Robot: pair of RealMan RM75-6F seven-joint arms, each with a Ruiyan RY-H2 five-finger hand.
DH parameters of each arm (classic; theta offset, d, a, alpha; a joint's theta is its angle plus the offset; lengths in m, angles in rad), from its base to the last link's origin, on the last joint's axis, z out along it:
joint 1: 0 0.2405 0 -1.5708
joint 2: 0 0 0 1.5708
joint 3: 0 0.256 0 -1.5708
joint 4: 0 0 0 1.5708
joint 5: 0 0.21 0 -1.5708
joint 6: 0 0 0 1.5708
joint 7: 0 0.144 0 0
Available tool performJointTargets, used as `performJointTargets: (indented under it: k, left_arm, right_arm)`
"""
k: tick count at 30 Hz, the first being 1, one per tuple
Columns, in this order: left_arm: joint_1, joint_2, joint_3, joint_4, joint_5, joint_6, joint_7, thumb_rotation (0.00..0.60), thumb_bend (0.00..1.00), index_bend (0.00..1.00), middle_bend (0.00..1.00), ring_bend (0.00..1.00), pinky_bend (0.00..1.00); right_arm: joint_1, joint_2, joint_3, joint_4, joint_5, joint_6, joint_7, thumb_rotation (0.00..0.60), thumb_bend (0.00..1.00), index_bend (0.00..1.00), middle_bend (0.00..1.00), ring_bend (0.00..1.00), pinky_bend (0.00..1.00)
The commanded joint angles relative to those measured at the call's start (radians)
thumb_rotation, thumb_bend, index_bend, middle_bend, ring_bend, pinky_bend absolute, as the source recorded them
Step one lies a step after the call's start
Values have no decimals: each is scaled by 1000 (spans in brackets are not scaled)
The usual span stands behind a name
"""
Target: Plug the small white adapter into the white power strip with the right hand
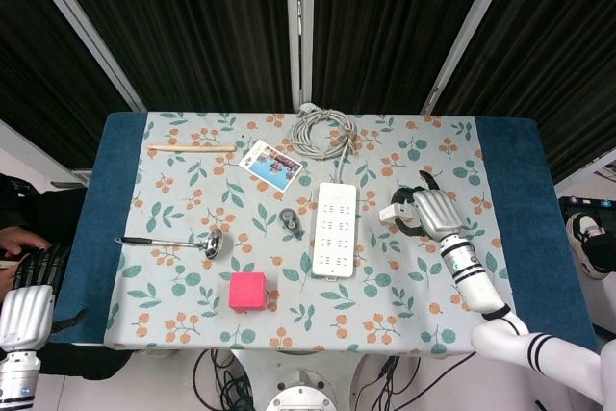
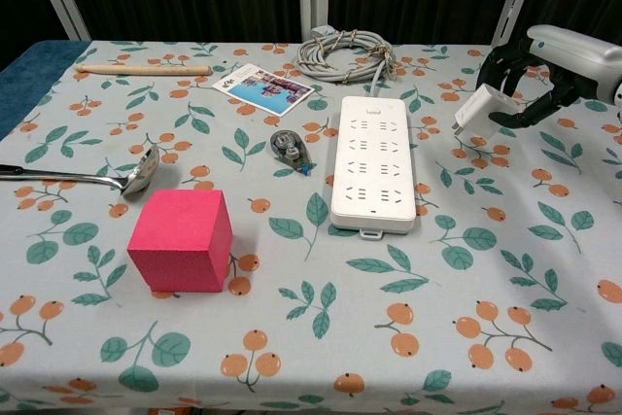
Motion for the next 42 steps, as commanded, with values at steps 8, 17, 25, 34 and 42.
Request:
performJointTargets:
  k: [8,17,25,34,42]
  left_arm:
    - [-4,2,2,-15,19,10,18,600,0,20,0,0,0]
    - [-6,1,3,-8,20,7,12,600,0,20,0,0,0]
    - [-12,-12,3,15,20,-3,-8,600,0,20,0,0,0]
    - [-11,-22,4,41,17,-7,-33,600,0,20,0,0,0]
    - [-11,-27,4,55,16,-7,-45,600,0,20,0,0,0]
  right_arm:
    - [167,69,84,-385,303,-32,-609,600,818,821,734,471,0]
    - [291,-67,82,-389,591,65,-891,600,844,824,732,473,0]
    - [344,-133,82,-371,682,141,-977,600,847,821,724,474,0]
    - [372,-158,81,-353,731,189,-1028,600,850,814,721,476,0]
    - [387,-175,82,-330,761,191,-1036,600,850,810,718,476,0]
